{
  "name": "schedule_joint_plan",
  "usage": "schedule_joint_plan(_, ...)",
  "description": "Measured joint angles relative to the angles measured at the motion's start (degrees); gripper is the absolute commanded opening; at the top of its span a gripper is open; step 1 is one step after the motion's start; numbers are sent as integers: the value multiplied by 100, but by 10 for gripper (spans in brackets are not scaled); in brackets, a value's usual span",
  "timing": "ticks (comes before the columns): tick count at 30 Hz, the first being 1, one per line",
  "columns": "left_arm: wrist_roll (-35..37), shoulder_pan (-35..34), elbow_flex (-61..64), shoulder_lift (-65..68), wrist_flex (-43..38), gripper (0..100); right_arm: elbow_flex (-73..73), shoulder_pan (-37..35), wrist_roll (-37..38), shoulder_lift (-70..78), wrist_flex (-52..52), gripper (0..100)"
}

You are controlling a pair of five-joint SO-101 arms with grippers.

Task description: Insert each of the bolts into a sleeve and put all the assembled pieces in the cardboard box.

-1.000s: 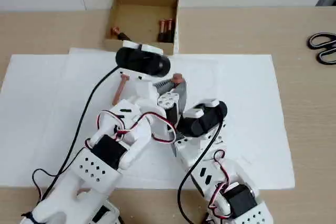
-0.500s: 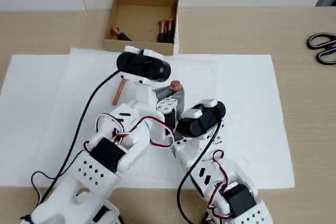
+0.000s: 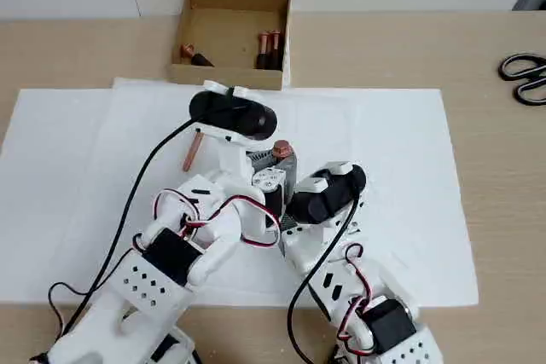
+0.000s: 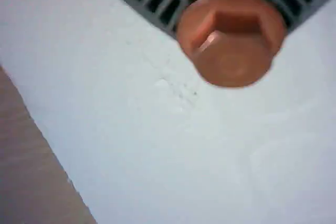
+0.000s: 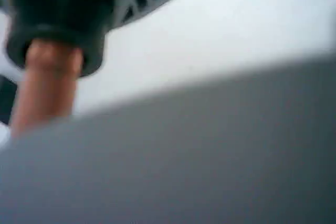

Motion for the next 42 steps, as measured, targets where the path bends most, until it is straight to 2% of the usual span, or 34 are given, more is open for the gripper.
schedule_joint_plan(7,-18,18,255,-26,-273,7,9,0,-9,0,0,5)
schedule_joint_plan(16,-149,35,281,-79,-132,9,9,0,-9,0,0,5)
schedule_joint_plan(22,-158,26,290,-70,-44,140,9,0,0,9,0,5)
schedule_joint_plan(30,-185,88,325,-53,44,152,9,9,0,0,0,5)
schedule_joint_plan(35,-185,141,149,-53,615,152,0,18,0,0,0,5)
schedule_joint_plan(42,-273,141,-695,-53,2330,152,0,9,0,0,0,5)
